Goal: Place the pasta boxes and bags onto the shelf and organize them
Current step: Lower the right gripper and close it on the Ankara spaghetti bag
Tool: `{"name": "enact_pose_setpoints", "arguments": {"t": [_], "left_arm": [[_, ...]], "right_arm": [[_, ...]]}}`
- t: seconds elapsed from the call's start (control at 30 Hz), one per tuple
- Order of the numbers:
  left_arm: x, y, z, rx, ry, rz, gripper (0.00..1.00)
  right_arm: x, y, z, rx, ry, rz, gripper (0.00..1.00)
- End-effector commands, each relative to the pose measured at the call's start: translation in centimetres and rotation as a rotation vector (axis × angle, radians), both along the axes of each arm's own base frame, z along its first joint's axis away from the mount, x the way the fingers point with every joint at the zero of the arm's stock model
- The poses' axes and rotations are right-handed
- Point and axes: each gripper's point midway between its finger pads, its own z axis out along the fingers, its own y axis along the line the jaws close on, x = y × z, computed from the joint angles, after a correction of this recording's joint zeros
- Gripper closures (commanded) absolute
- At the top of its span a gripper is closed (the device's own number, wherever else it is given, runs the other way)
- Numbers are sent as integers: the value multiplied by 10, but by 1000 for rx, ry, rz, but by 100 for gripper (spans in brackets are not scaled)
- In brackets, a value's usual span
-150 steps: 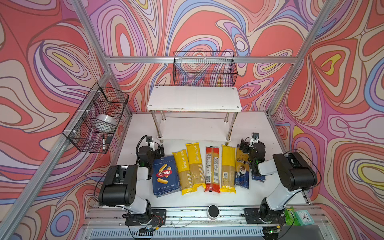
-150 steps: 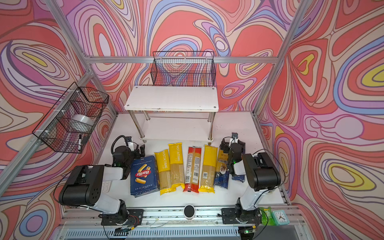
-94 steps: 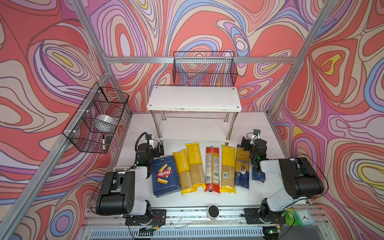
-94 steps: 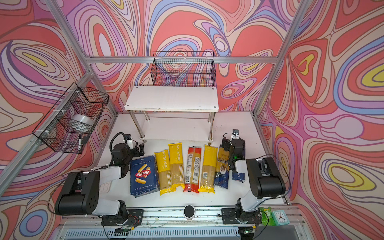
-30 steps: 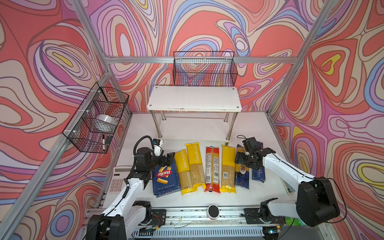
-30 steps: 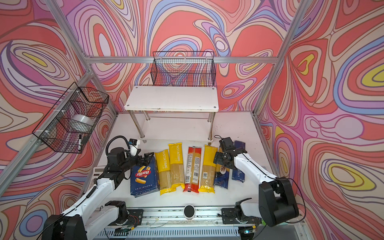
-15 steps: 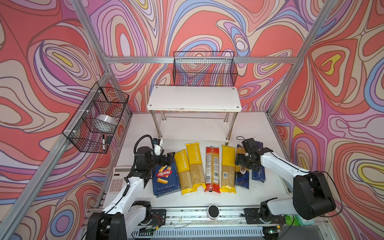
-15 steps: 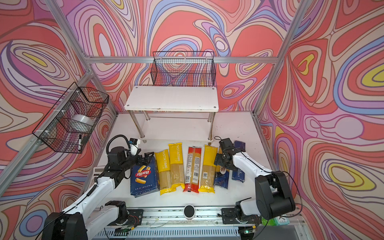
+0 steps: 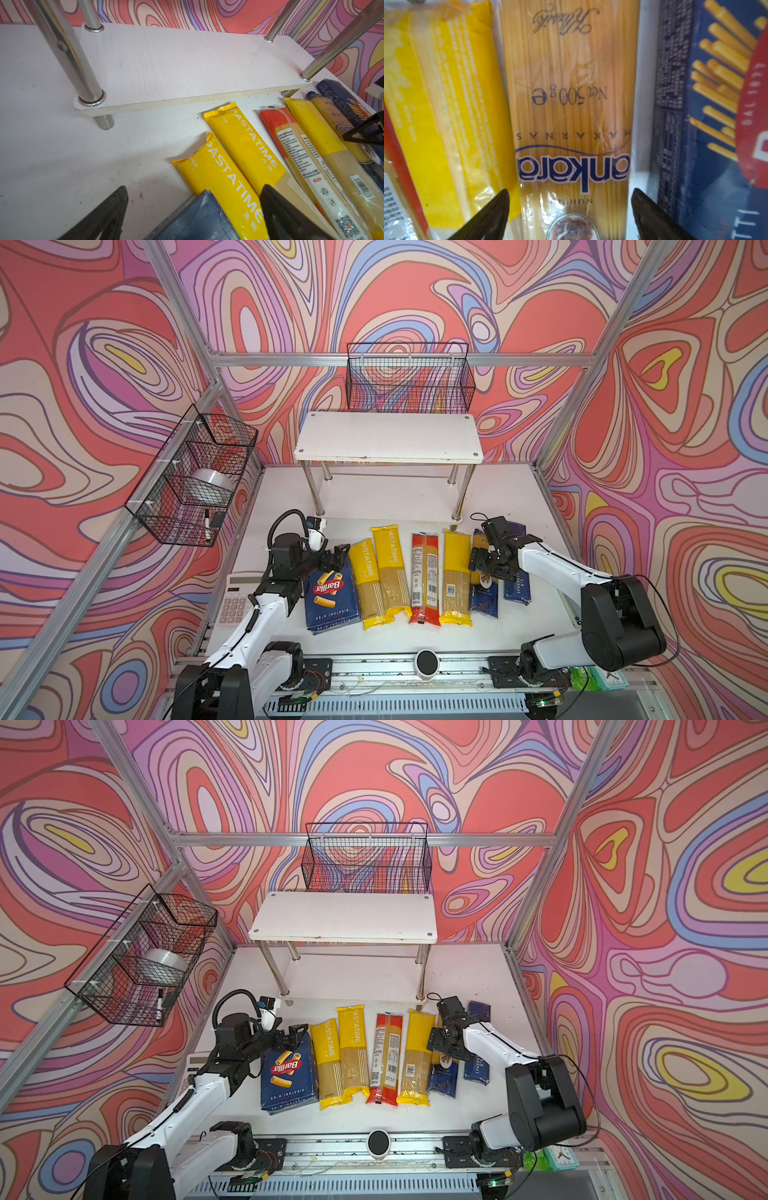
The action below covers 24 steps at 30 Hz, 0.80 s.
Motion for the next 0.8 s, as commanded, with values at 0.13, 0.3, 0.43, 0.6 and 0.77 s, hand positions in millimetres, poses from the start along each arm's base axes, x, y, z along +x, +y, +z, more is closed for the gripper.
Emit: {"name": "enact_pose_setpoints", "arguments": {"t": [0.13,0.3,0.43,0.6,0.77], "left_arm": [[4,-1,10,12,-25,-5,0],[4,-1,9,13,-23,-6,0],[4,-1,10,13,-24,-4,0],[4,-1,9,15,-20,-5,0],[4,0,9,16,-21,-2,0]], "right_arm": [[2,1,-6,0,18,11,9],[-1,-4,-9,-30,35,17,10],[-2,-9,-14,-62,51,20,15],[-3,-8,-19,-58,54,27,18],[-5,-6,-28,-48,86,31,18]]}}
